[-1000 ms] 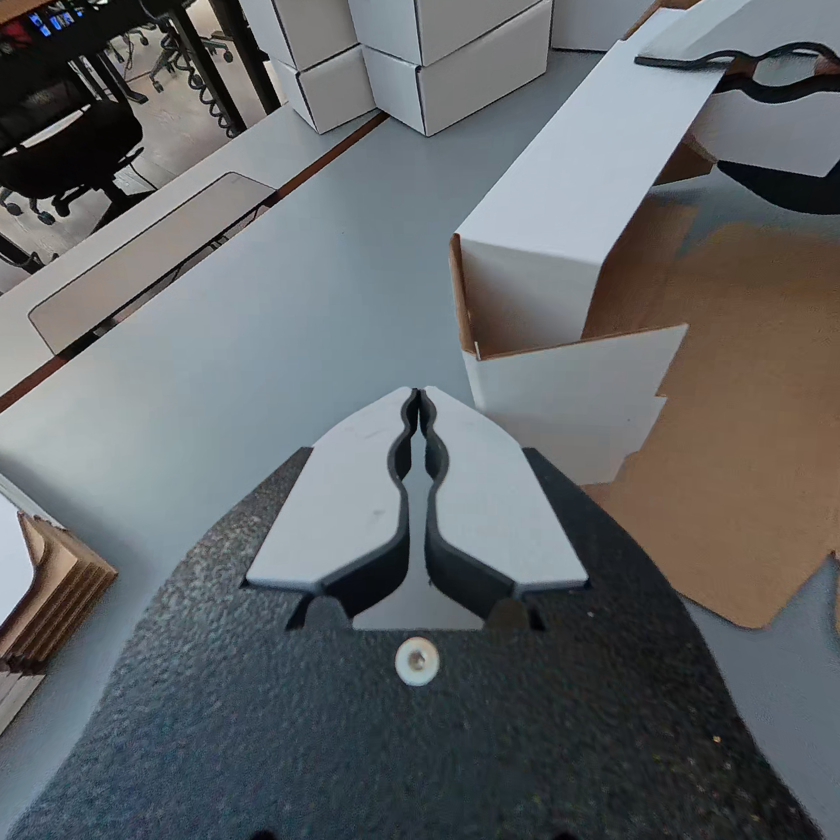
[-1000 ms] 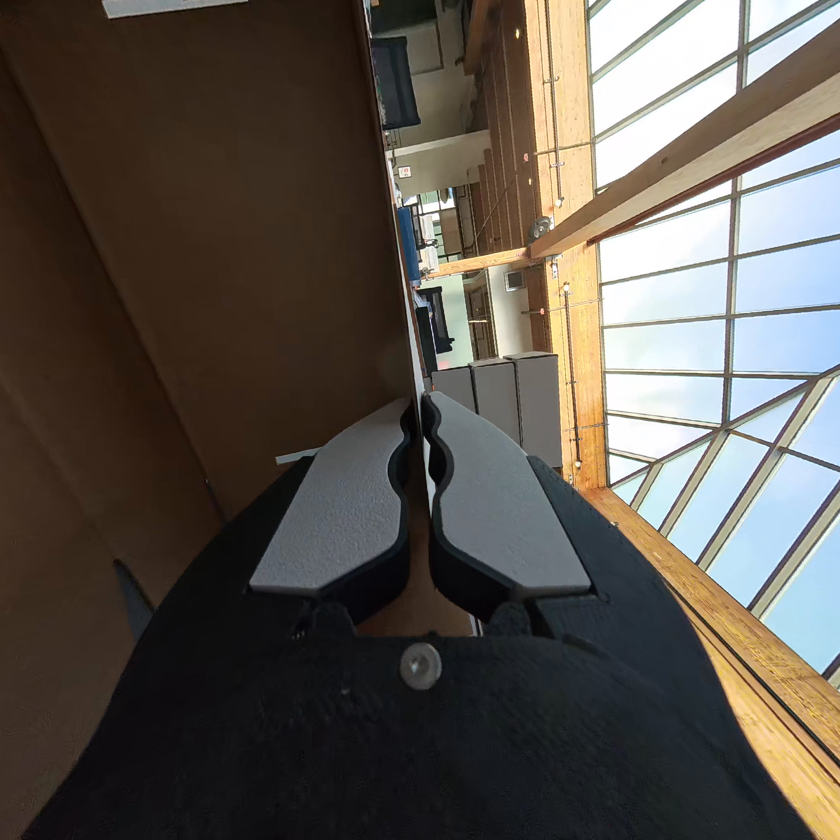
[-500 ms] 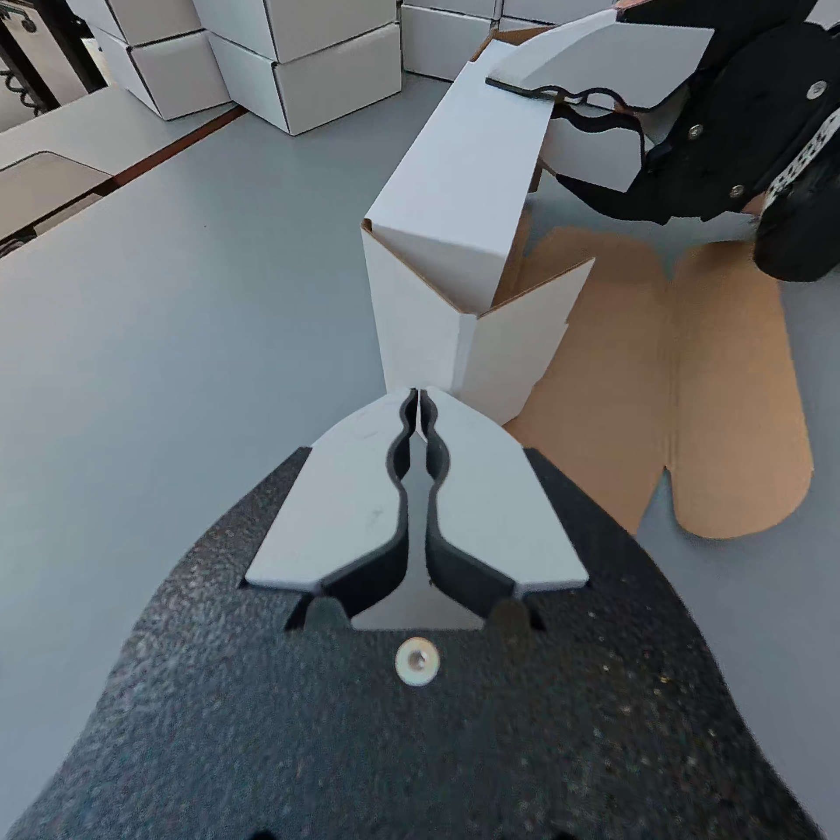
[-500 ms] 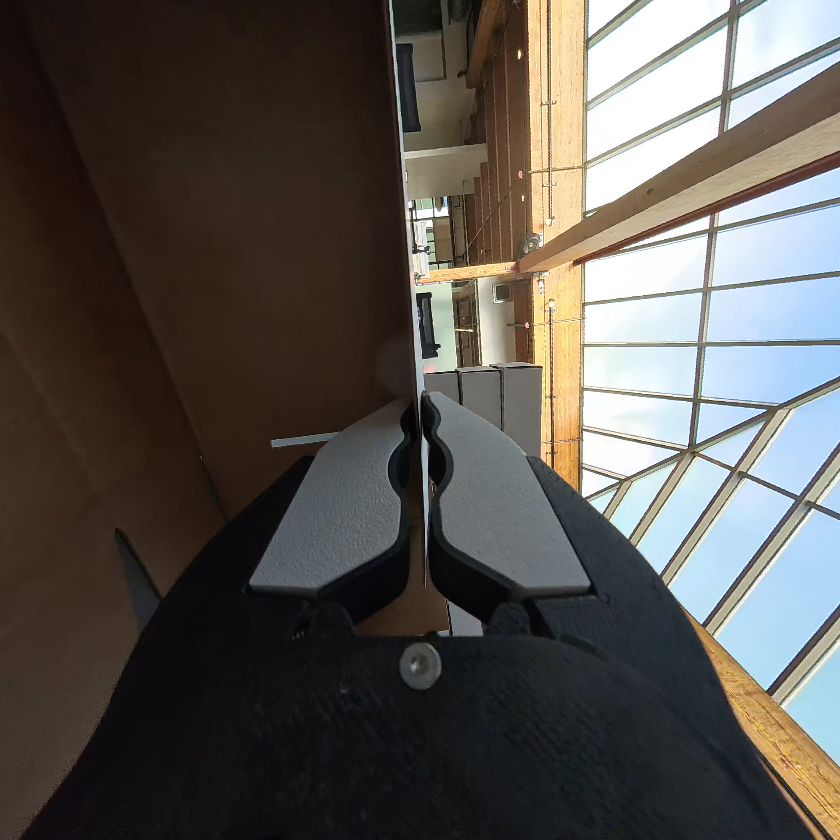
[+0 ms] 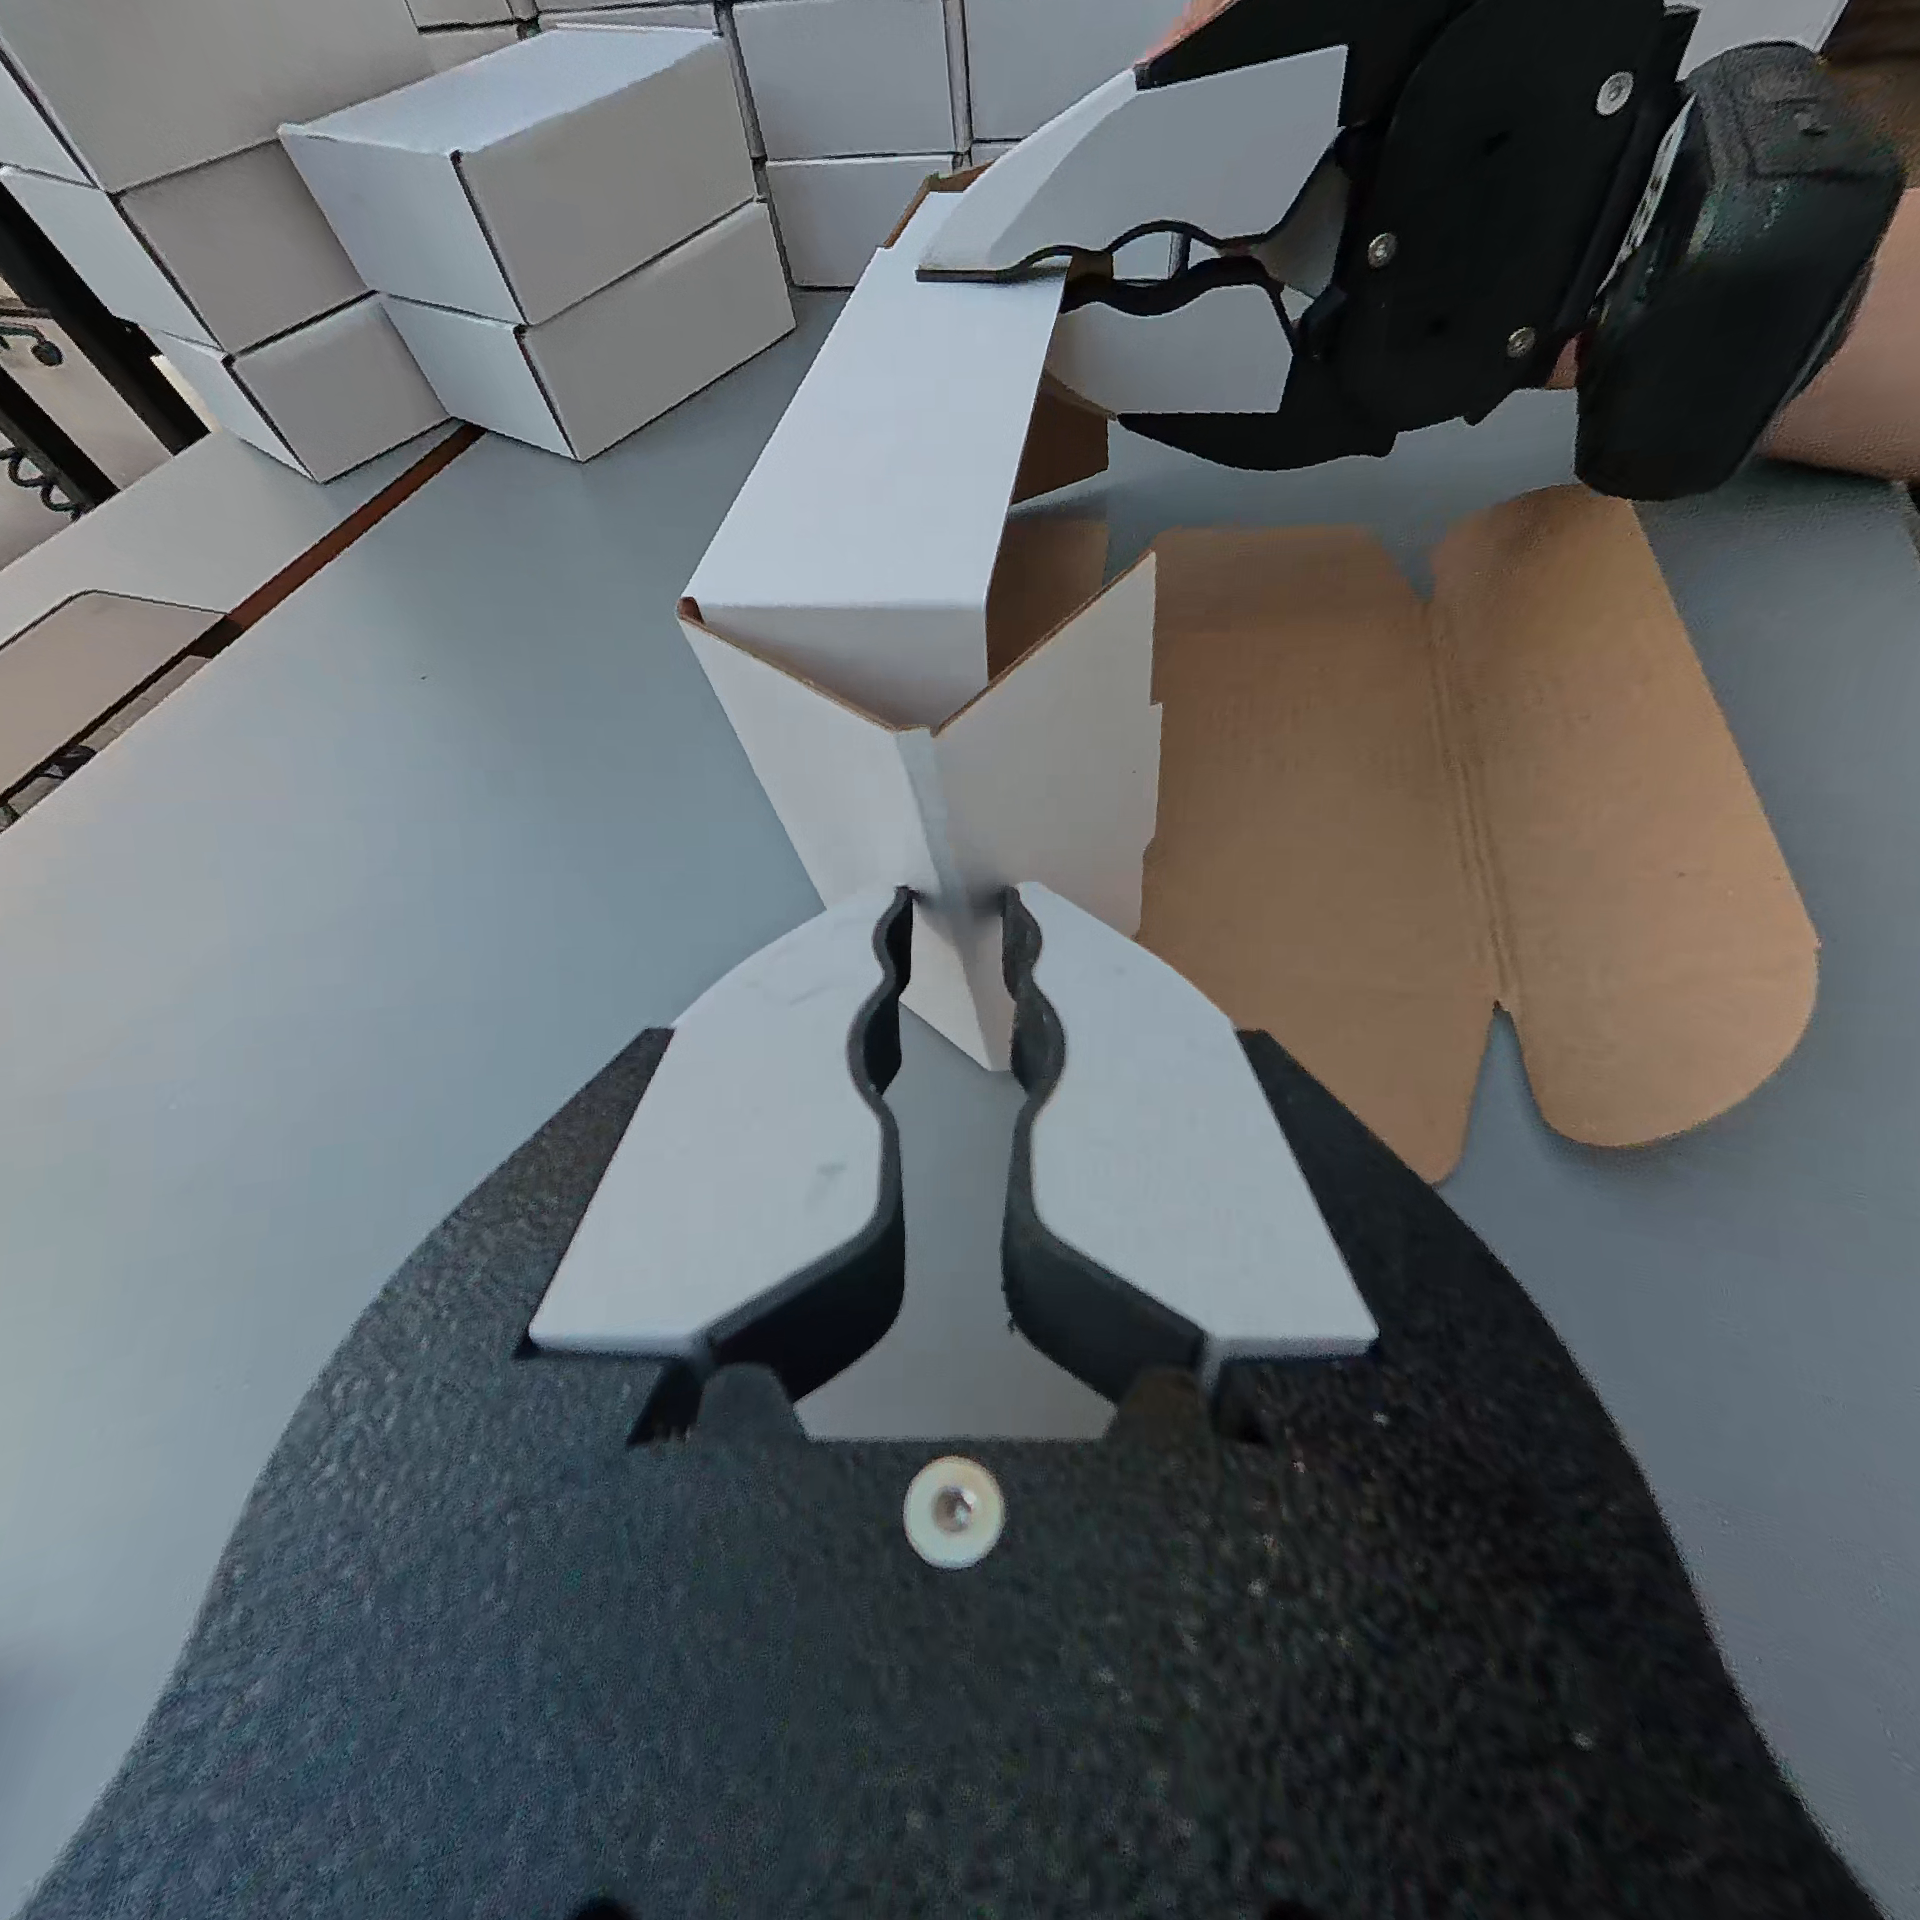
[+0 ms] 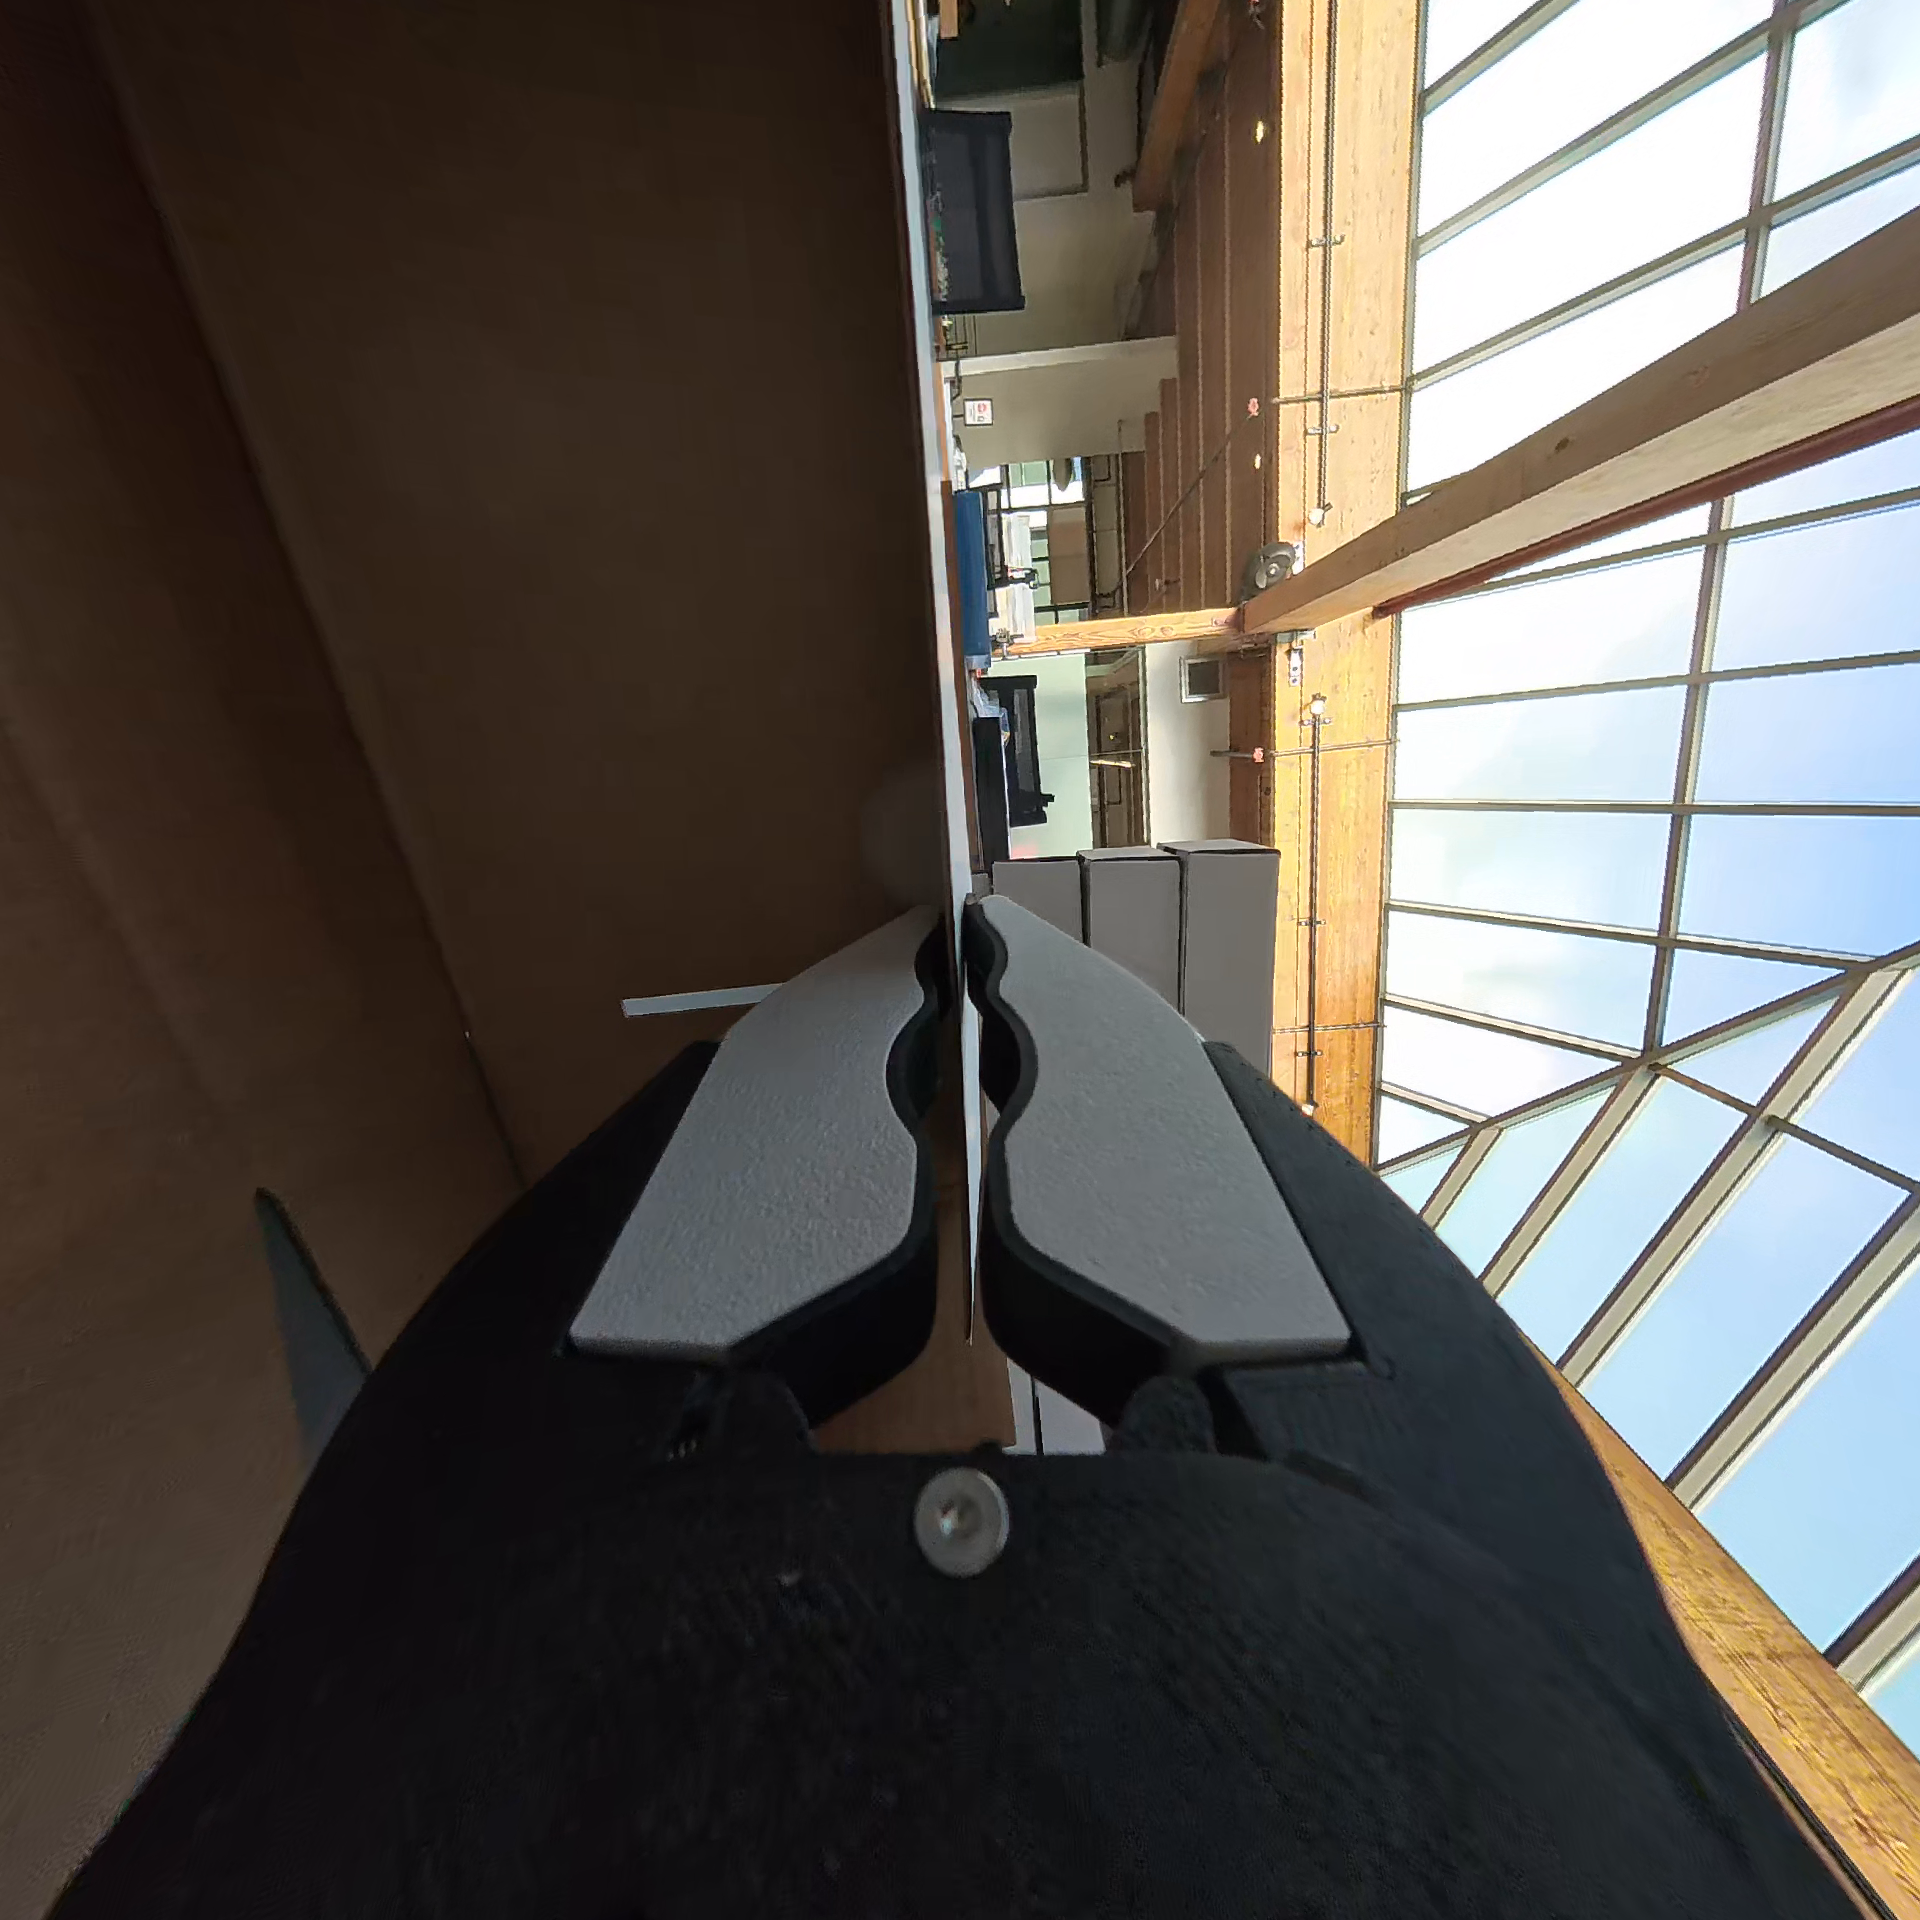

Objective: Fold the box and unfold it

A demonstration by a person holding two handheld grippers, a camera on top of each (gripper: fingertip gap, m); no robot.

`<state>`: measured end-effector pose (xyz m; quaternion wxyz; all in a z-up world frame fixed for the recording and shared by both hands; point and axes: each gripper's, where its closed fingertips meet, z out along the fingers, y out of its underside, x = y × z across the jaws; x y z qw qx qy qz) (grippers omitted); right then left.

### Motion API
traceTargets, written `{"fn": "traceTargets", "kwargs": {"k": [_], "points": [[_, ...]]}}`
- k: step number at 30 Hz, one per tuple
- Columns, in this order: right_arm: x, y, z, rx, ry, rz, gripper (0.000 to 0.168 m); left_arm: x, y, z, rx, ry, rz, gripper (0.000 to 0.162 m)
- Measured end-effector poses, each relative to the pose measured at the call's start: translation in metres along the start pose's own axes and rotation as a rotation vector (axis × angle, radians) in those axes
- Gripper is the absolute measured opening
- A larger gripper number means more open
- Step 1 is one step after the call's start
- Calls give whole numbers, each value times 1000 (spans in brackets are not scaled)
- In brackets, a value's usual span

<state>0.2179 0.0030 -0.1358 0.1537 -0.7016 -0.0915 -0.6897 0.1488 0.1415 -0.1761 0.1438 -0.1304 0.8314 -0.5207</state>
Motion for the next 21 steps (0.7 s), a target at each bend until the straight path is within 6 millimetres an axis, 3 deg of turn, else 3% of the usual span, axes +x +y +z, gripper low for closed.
{"fn": "traceTargets", "kwargs": {"k": [8,12,16,21], "points": [[0,-2,-9,-11,-122,31,3,11,-5,16,-91,-136,101,14],[0,-2,-11,-33,-84,-45,2,7,-7,21,-97,-251,63,15],[-1,-2,-14,-30,-50,-51,3,5,-7,23,-104,-340,29,23],[-1,-1,-10,-22,-176,-16,4,4,-9,29,-69,-340,-68,36]]}}
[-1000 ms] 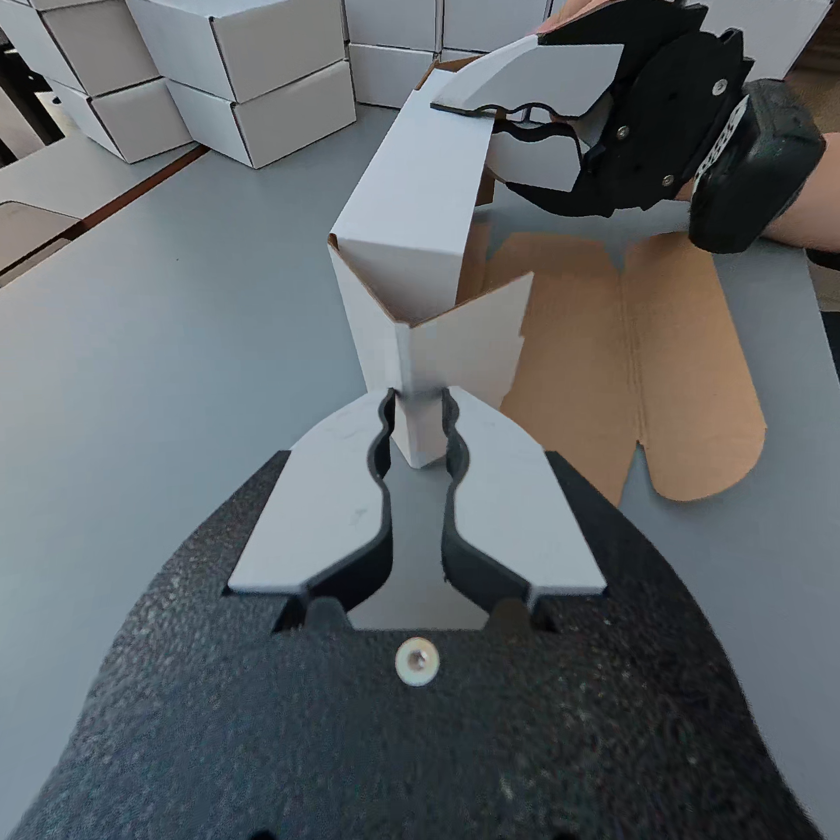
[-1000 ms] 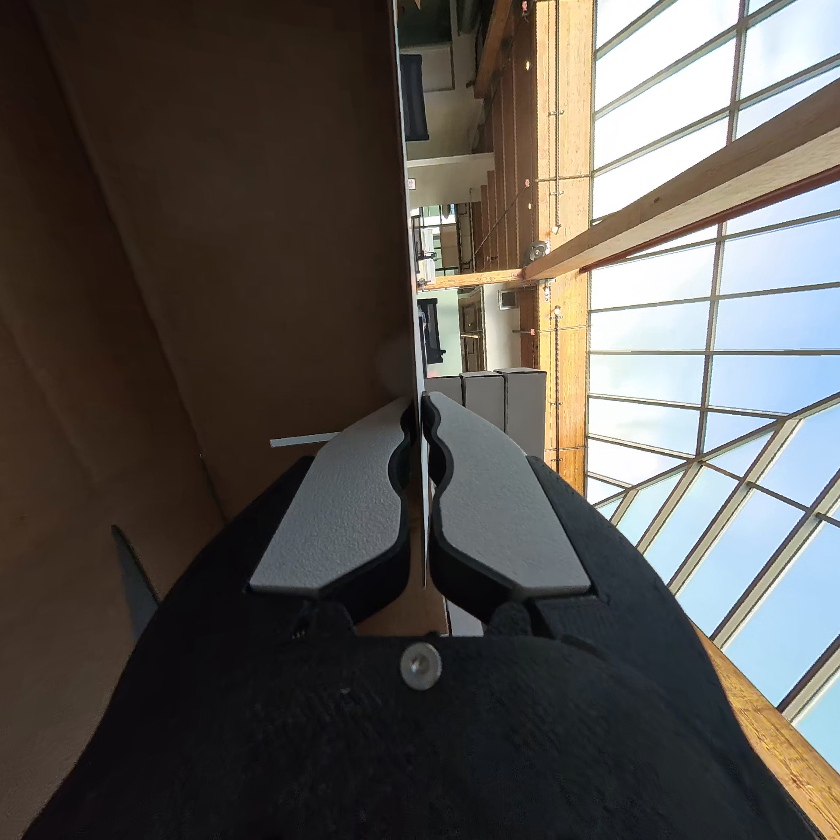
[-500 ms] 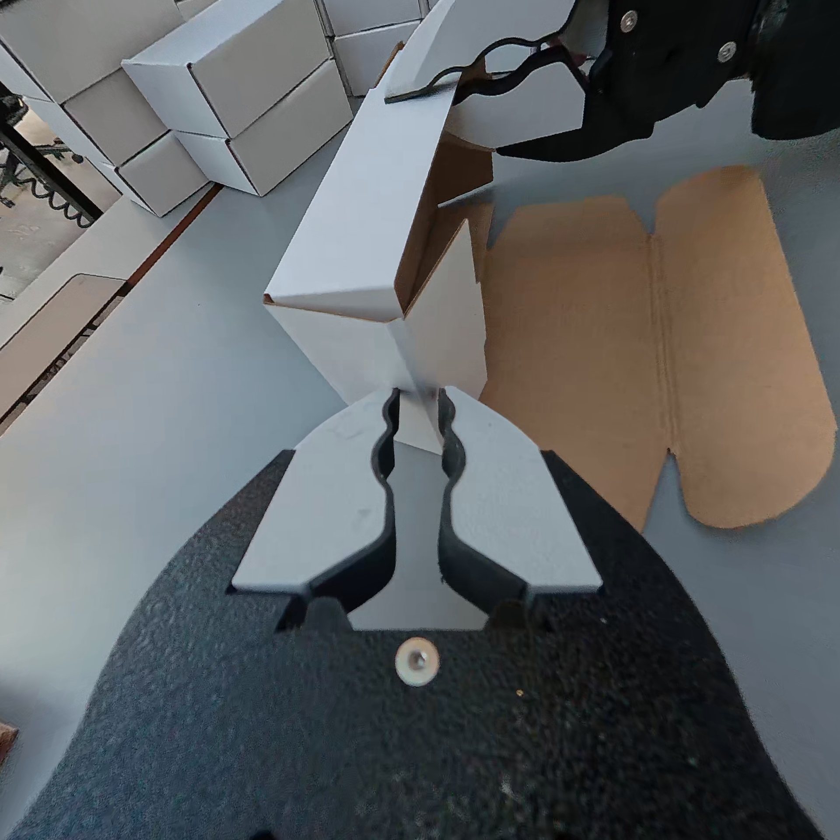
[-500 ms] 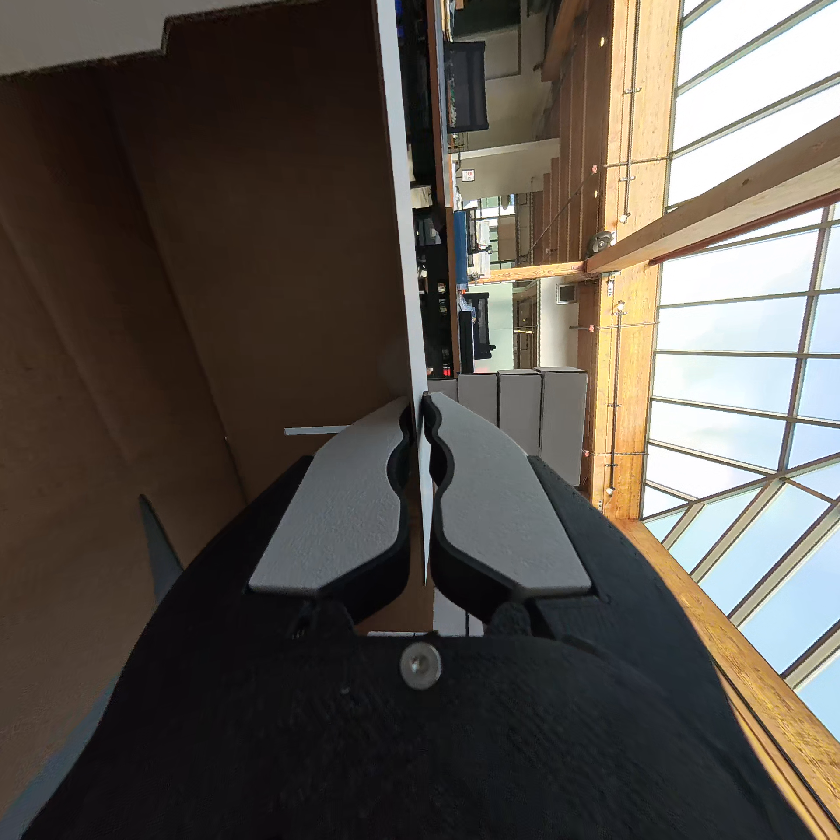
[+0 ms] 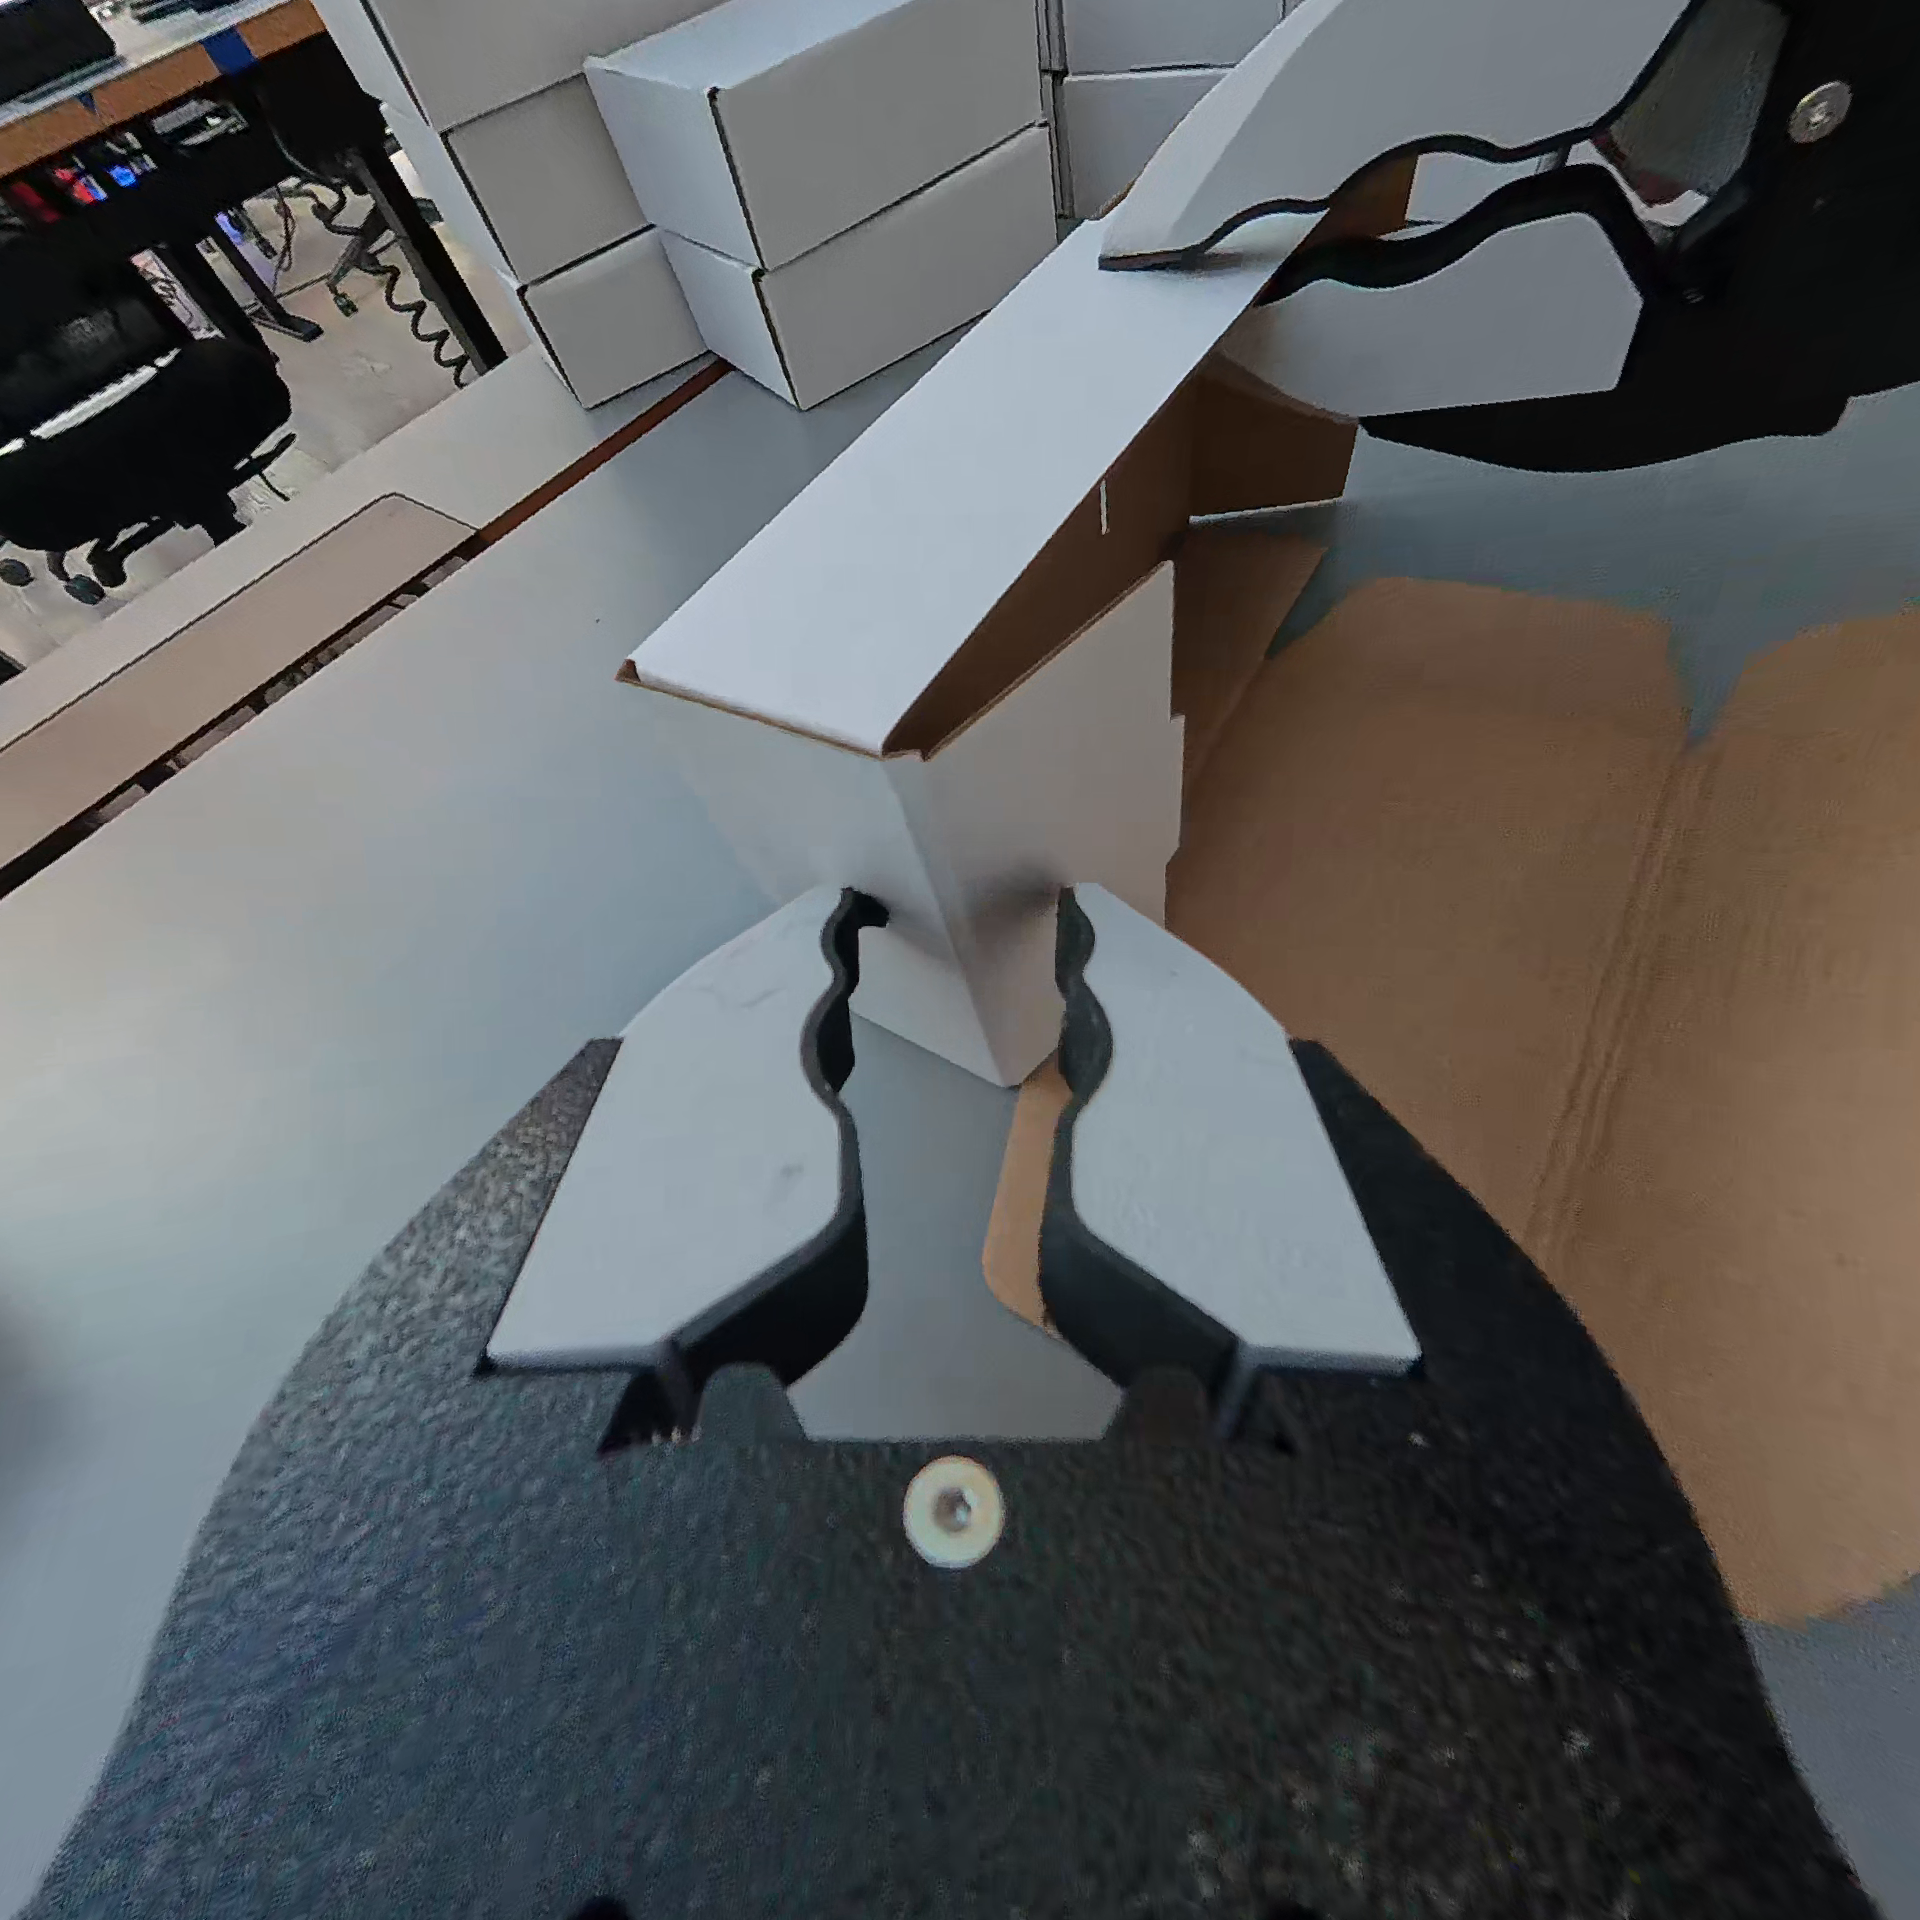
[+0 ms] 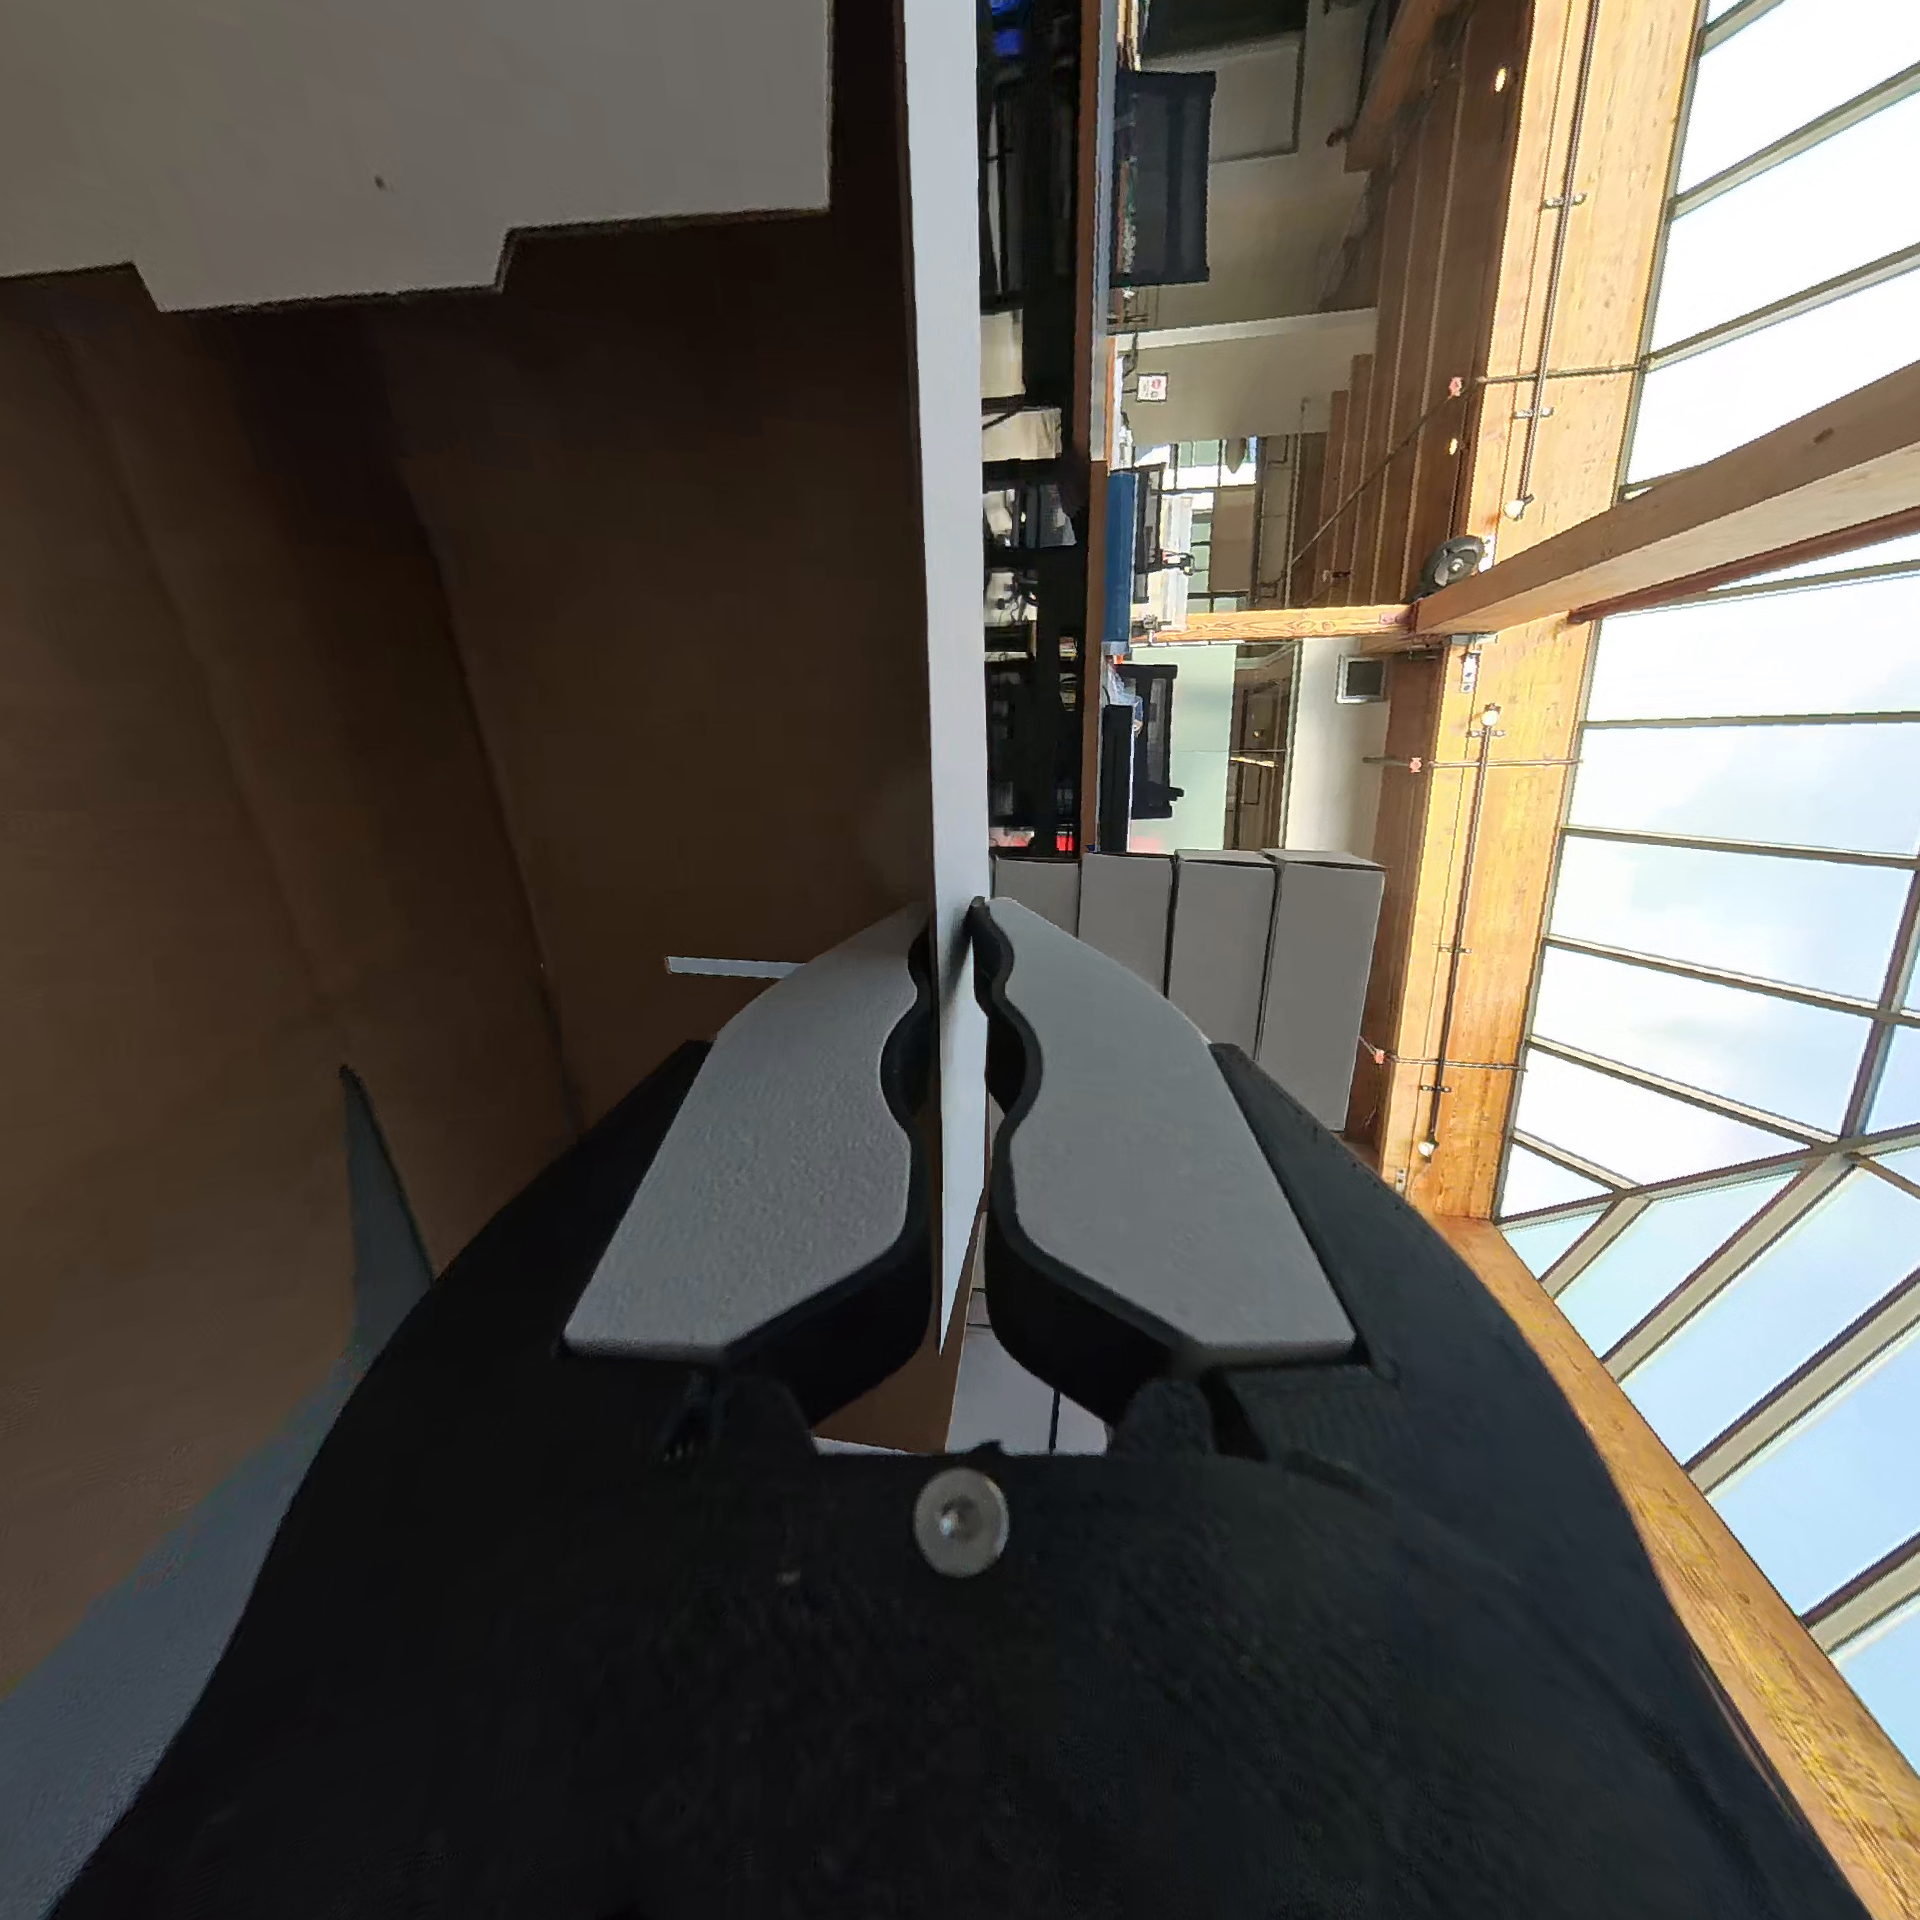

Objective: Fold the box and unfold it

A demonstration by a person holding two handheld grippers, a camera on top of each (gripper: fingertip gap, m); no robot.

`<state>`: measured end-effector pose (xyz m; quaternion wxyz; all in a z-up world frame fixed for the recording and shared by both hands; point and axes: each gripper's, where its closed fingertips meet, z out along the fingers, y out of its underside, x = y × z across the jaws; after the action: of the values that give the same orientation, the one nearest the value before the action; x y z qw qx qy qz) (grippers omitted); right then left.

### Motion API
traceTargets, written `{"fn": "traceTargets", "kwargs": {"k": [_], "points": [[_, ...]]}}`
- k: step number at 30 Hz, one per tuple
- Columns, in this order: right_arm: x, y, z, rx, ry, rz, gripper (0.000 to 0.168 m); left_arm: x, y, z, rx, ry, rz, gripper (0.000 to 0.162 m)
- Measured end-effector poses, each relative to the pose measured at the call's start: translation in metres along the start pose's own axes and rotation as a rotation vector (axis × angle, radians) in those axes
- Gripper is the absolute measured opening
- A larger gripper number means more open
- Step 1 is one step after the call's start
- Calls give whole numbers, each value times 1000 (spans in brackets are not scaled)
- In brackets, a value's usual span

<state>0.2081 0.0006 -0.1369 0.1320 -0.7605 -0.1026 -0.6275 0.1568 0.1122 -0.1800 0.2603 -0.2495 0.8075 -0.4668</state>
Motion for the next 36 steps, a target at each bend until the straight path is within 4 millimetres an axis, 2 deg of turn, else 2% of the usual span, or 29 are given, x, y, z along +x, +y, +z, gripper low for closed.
{"fn": "traceTargets", "kwargs": {"k": [6,9,14,18,26,32,35,36], "points": [[0,-1,2,31,-152,33,6,-18,-1,11,-42,-141,-49,30],[0,-1,4,26,-151,34,6,-28,-1,17,-77,-208,-92,29],[0,-1,5,-32,-106,54,6,-42,-1,31,-95,-315,-281,30],[0,-3,4,-45,-105,108,6,-51,-1,38,-131,-406,-338,28],[-1,-6,4,-46,-145,205,9,-65,-1,46,-65,-497,-398,20],[-2,-7,3,-49,-155,258,10,-72,-1,50,-98,-545,-308,20],[-2,-6,3,-88,-126,242,10,-75,0,49,-70,-494,-406,6],[-2,-8,3,-85,-114,250,10,-76,1,49,-60,-472,-441,6]]}}
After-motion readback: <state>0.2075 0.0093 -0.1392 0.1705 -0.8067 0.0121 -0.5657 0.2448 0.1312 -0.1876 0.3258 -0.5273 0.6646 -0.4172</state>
